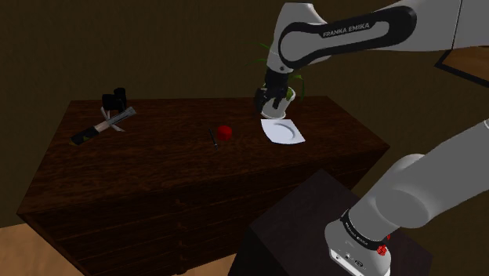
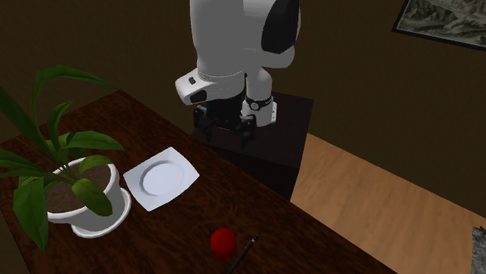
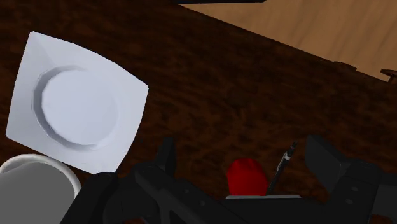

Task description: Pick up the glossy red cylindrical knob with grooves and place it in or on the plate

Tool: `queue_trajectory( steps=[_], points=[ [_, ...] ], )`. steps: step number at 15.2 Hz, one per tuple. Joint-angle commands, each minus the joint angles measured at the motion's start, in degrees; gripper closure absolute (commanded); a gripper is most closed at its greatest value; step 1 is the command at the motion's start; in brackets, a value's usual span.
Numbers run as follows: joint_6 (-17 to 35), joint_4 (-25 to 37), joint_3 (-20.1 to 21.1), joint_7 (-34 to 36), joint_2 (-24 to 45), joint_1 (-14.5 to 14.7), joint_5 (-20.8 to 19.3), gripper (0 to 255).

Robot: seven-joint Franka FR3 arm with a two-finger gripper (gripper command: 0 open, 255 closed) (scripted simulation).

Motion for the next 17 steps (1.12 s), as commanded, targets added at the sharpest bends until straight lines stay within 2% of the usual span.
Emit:
queue_trajectory(
  steps=[1, 9, 17],
  points=[
    [3.06, 1.65, 0.06, -0.38, 4.60, -0.02, -0.25, 0],
    [11.15, 10.78, 0.89, -0.45, 21.85, 0.71, -1.55, 0],
    [14.85, 24.70, 1.17, -0.46, 39.55, 2.06, -3.33, 0]
  ],
)
